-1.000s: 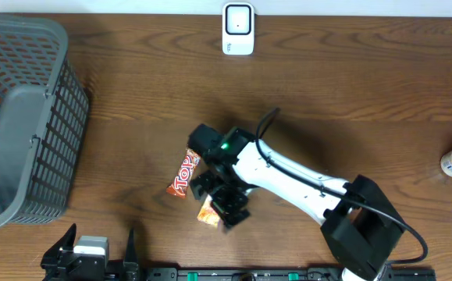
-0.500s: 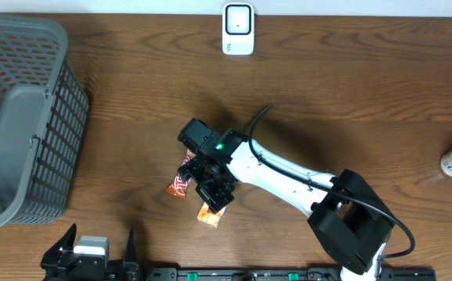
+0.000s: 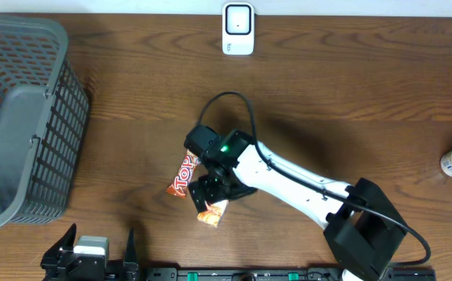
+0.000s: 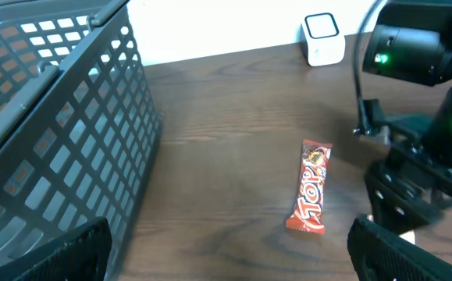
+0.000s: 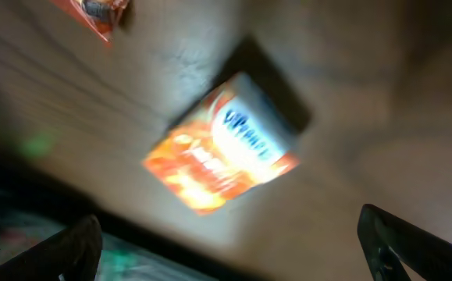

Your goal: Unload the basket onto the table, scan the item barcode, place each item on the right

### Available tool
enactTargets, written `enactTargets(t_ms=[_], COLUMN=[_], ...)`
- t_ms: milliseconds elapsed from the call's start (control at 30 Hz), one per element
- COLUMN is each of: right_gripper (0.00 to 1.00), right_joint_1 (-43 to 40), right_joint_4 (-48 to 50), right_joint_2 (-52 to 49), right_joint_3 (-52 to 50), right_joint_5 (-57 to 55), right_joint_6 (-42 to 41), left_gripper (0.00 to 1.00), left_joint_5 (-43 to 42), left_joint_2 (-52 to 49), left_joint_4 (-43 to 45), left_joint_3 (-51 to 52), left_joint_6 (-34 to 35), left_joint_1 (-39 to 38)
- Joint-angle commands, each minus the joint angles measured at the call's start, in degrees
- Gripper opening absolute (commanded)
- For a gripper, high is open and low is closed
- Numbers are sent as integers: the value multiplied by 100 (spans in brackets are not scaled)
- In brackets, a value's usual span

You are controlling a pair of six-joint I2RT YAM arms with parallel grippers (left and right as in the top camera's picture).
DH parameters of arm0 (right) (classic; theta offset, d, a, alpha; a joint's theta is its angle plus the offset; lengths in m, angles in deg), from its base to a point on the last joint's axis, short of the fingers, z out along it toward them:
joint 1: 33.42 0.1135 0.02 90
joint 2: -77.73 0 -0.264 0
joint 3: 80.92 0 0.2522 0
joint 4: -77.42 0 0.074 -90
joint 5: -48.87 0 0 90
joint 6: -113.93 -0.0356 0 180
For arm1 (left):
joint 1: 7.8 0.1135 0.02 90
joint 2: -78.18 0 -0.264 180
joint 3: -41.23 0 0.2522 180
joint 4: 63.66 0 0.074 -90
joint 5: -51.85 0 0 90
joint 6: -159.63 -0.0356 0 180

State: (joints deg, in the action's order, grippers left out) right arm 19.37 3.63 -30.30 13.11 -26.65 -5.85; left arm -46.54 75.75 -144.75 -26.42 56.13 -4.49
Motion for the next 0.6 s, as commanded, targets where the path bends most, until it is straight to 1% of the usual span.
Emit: enactTargets(t_ms=[0, 200, 300, 567], right_gripper=[99, 99, 99, 99], right_joint_1=[282, 472, 463, 470], right_joint_4=[249, 1294, 1421, 1670], right_joint_2=[81, 81, 81, 79], right_joint_3=[-195, -981, -1257, -1491], right_joint_5=[-861, -866, -861, -748], right_joint_6=[2170, 3377, 3418, 3458], left_gripper=[96, 96, 96, 96], left_joint_5=[52, 52, 52, 52], left_joint_2=[13, 13, 13, 13], left_joint_4=[2, 2, 2, 2], left_joint_3=[-33, -33, -33, -33], left_joint_6=[-13, -13, -13, -13], left_joint_1=[-13, -13, -13, -13])
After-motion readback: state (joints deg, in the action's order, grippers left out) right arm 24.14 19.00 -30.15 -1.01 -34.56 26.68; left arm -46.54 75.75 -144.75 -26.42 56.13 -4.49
